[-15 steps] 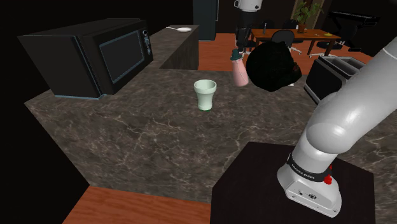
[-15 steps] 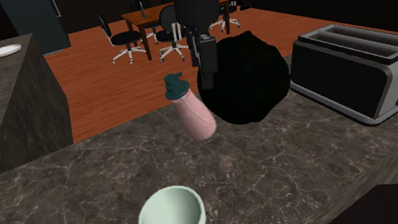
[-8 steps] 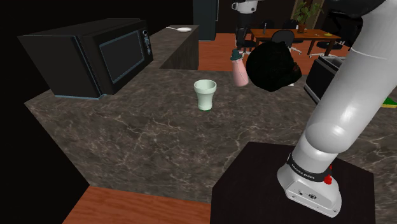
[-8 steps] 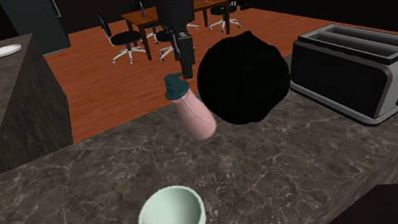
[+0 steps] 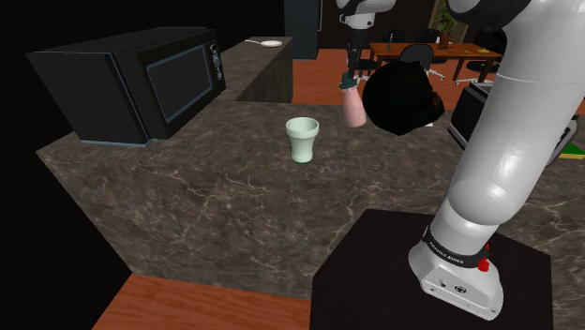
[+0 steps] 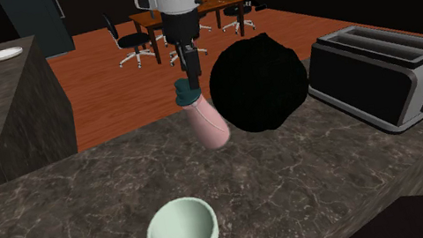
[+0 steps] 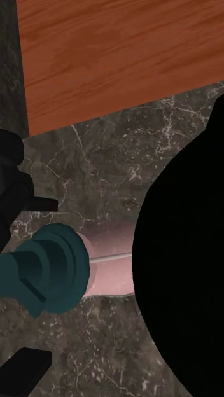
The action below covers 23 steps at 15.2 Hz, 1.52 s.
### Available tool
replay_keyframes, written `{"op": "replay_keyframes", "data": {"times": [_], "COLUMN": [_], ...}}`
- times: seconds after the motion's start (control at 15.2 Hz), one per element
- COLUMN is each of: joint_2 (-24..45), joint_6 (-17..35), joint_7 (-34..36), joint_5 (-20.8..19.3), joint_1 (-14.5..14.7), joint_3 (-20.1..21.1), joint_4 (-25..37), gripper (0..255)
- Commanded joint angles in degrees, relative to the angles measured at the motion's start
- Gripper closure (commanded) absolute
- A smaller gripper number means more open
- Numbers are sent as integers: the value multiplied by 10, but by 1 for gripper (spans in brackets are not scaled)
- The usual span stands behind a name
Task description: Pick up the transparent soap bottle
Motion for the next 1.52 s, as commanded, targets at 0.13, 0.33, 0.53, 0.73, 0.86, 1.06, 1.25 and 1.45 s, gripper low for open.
{"op": "replay_keyframes", "data": {"times": [0.13, 0.33, 0.53, 0.73, 0.86, 1.06, 1.25, 1.45], "joint_2": [2, 1, 1, 1, 1, 1, 1, 3], "joint_6": [20, 19, 19, 19, 12, -11, -34, -58], "joint_7": [0, 0, 0, 0, 0, 0, -1, -2], "joint_5": [1, 1, 1, 1, 1, 0, 1, 2], "joint_1": [0, 0, 0, 0, 0, 0, -1, -2], "joint_3": [0, 0, 0, 0, 0, 0, 0, -1], "joint_4": [-18, -18, -18, -18, -10, 12, 35, 61], "gripper": [0, 255, 255, 255, 255, 255, 255, 255]}}
